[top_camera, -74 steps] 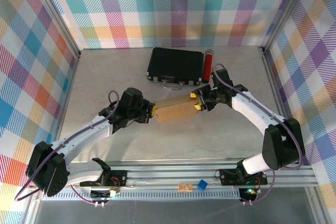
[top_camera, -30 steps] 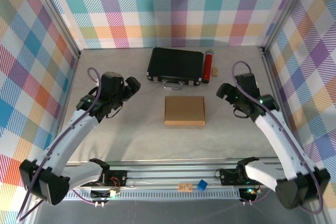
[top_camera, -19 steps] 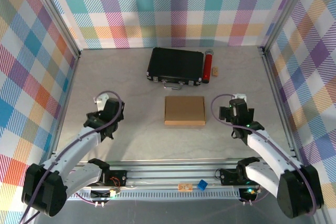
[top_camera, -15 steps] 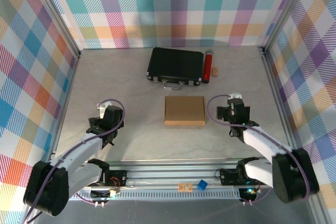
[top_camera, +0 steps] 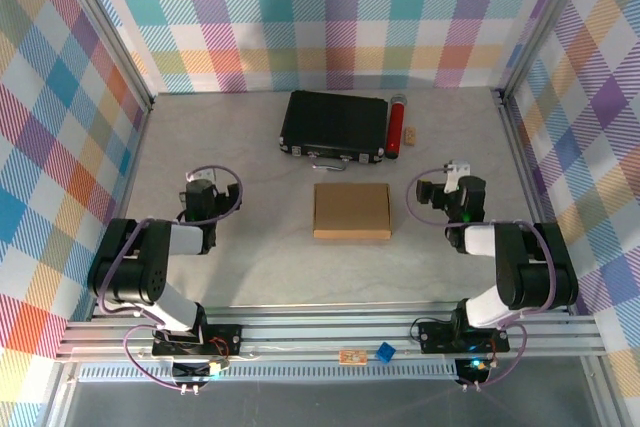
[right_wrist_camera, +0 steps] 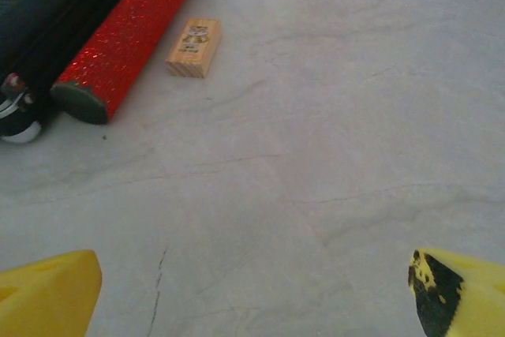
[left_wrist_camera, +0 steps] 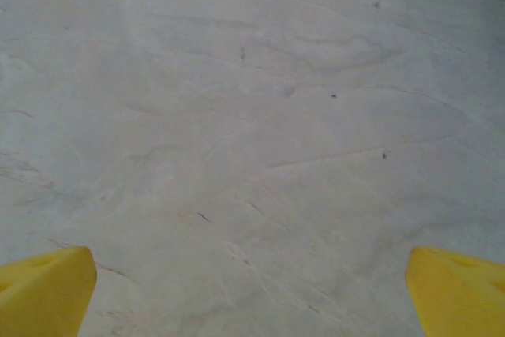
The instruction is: Fold the paper box
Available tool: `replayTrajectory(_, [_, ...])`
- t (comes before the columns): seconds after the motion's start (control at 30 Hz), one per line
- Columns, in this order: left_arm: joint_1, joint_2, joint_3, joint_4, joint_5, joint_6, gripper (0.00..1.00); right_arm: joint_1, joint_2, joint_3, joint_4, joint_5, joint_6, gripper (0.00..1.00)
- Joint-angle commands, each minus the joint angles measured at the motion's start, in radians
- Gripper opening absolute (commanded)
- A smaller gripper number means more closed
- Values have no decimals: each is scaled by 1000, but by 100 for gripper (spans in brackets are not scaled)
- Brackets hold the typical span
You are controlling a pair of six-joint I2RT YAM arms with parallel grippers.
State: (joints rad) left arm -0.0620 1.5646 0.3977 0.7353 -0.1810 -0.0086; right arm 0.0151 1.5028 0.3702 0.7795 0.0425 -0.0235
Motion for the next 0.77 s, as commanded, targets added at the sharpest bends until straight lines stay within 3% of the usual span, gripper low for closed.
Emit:
replayTrajectory(0.0, [7, 11, -68, 276, 50, 10, 100, 6, 20, -37, 179, -91, 2, 99])
replayTrajectory(0.1, [7, 13, 1, 146, 29, -2, 100, -1, 32, 51, 26, -46, 30, 99])
replayTrajectory(0.73, [3, 11, -5, 156, 30, 4, 100, -6, 30, 42, 43, -49, 31, 99])
